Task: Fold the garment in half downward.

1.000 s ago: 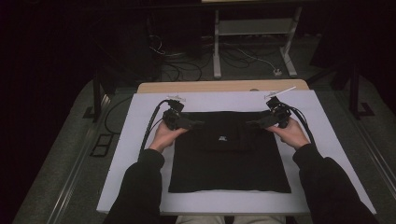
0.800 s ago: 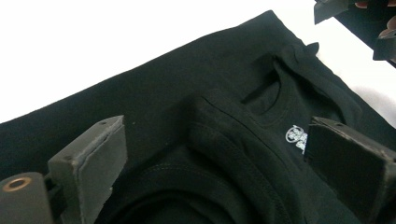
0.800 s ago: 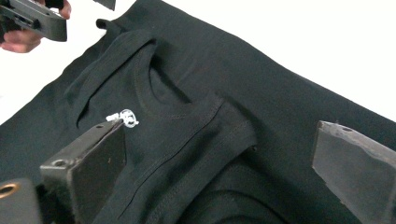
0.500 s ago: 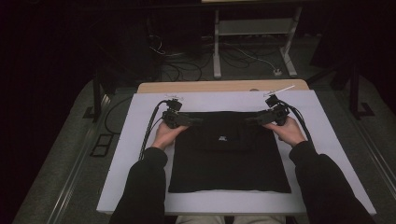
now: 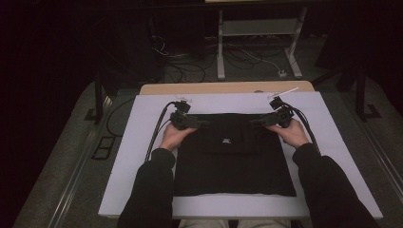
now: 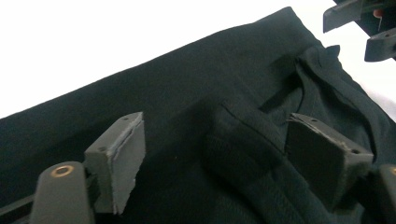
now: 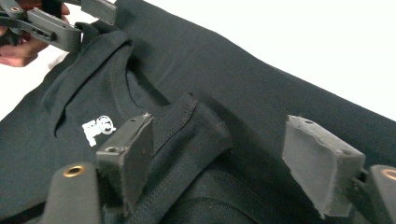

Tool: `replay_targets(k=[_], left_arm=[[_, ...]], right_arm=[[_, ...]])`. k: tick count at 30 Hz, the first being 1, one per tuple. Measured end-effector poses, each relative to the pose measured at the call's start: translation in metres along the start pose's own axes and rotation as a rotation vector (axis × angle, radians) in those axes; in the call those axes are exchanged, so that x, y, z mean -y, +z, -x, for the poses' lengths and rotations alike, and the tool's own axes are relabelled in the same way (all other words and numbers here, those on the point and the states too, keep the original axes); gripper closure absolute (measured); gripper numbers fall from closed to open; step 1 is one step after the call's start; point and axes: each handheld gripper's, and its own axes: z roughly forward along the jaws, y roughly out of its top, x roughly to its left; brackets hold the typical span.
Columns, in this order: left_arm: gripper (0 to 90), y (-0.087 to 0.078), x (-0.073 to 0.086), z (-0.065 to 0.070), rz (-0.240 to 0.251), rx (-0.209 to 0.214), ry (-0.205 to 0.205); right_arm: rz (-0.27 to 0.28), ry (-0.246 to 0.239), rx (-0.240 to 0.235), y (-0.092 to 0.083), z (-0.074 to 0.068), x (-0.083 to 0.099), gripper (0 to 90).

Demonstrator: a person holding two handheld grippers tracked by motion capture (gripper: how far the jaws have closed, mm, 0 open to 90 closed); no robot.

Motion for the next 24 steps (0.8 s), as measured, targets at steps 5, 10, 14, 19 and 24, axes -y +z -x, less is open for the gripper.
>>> replay_targets(k=[5,10,14,19,24], left_arm=[[29.8,0.005,-0.002,0.001,0.004,0.0,-0.004],[44.1,0.008,-0.003,-0.002,0.014,-0.03,-0.04],[48.7,0.008,-0.003,-0.003,0.02,-0.023,-0.057],[52.9,0.008,-0.002,-0.004,0.001,-0.012,-0.048],[54.7,0.01,-0.001,-0.004,-0.005,0.028,-0.054]], right_arm=[[0.011,0.009,0.012,0.003,0.001,-0.002,36.0],[-0.003,0.01,0.028,0.01,0.002,-0.002,40.6],[-0.012,0.02,0.04,0.016,0.002,-0.003,46.9],[-0.009,0.029,0.024,0.023,0.002,-0.002,54.6],[-0.011,0.023,-0.011,0.026,0.0,-0.002,65.4]])
